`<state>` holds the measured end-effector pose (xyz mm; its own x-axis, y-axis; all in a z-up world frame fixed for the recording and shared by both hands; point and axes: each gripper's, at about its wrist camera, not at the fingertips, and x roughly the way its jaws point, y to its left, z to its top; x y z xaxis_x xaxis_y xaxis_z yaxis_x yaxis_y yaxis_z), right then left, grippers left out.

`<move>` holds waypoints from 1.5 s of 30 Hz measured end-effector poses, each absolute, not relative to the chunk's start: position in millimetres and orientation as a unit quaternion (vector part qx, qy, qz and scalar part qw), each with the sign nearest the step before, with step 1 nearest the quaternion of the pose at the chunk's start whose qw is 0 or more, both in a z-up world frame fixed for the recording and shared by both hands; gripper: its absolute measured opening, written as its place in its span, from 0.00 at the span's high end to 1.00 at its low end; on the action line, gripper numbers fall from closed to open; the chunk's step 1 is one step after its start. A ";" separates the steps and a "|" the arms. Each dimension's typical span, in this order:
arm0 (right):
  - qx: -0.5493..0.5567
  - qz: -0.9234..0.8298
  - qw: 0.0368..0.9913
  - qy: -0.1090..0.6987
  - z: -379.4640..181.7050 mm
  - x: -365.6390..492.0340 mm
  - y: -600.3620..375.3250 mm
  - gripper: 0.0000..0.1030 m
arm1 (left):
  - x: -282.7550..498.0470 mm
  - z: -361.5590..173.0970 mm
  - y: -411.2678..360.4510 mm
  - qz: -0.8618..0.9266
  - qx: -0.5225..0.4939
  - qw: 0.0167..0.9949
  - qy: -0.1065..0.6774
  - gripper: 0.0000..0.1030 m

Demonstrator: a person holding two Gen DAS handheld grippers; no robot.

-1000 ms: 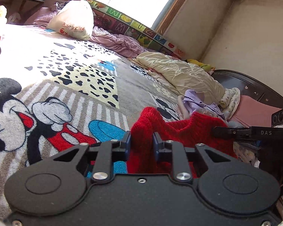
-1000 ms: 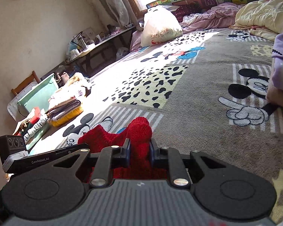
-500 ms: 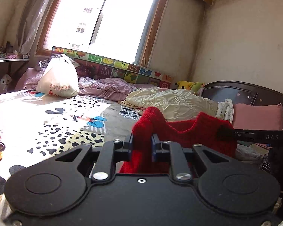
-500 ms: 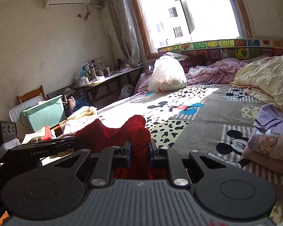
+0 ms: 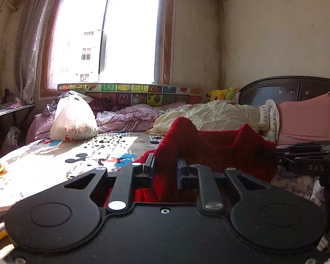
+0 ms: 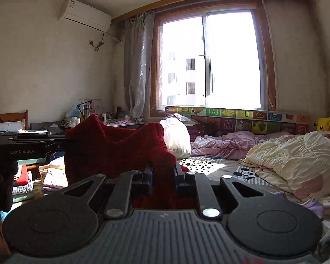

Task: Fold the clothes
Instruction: 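Lift the sweater with both grippers and shake it out, then lay the red sweater flat on the blanket with both grippers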

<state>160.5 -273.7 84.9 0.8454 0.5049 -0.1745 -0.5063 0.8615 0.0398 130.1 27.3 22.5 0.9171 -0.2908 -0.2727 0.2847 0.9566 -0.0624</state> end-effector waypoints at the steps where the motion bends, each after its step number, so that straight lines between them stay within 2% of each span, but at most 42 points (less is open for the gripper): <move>1: 0.004 0.263 0.957 0.126 57.0 160.5 -274.9 0.82 | 127.5 1.7 26.5 -0.144 -0.012 0.975 0.170 0.84; 5: 0.024 0.258 0.934 0.245 -41.6 147.4 -273.1 0.82 | 89.9 -70.3 17.3 -0.155 -0.013 0.955 0.254 0.84; 10: 0.021 0.259 0.912 0.317 -104.6 109.4 -263.6 0.82 | 54.7 -99.0 6.8 -0.168 0.036 0.937 0.304 0.83; 16: 0.011 0.273 0.888 0.370 -119.7 58.2 -251.7 0.77 | 35.5 -110.4 15.4 -0.208 0.050 0.901 0.376 0.79; 18: 0.009 0.276 0.883 0.380 -116.6 50.5 -255.5 0.70 | 31.0 -109.8 19.1 -0.219 0.053 0.894 0.387 0.72; 23: 0.031 0.288 0.872 0.394 -99.6 38.3 -271.8 0.57 | 17.9 -89.7 35.1 -0.226 0.031 0.898 0.377 0.56; 26: 0.059 0.295 0.872 0.386 -84.9 35.6 -286.2 0.46 | 22.3 -74.7 47.0 -0.216 -0.008 0.907 0.362 0.54; 29: 0.078 0.296 0.874 0.376 -72.3 37.0 -294.9 0.44 | 37.1 -65.6 57.9 -0.184 -0.055 0.918 0.346 0.43; 30: 0.091 0.297 0.875 0.371 -68.9 39.5 -298.1 0.43 | 46.5 -65.4 61.3 -0.170 -0.071 0.920 0.346 0.42; 33: 0.126 0.295 0.876 0.361 -63.7 51.0 -302.8 0.38 | 83.6 -70.3 68.7 -0.125 -0.126 0.918 0.353 0.42; 37: 0.143 0.278 0.882 0.352 -70.5 68.4 -296.6 0.37 | 132.5 -80.7 73.4 -0.077 -0.202 0.904 0.368 0.42; 41: 0.151 0.219 0.899 0.347 -89.8 86.9 -291.2 0.37 | 163.0 -82.5 73.5 -0.039 -0.223 0.905 0.359 0.43; 43: 0.162 0.192 0.902 0.351 -104.3 96.2 -292.5 0.37 | 169.7 -83.8 75.0 -0.033 -0.218 0.909 0.353 0.59; 44: 0.166 0.184 0.902 0.354 -110.9 98.8 -293.6 0.37 | 172.2 -85.9 78.2 -0.027 -0.215 0.908 0.359 0.74; 45: 0.171 0.173 0.901 0.360 -119.9 101.4 -295.6 0.36 | 171.8 -87.5 82.3 -0.023 -0.215 0.906 0.363 0.82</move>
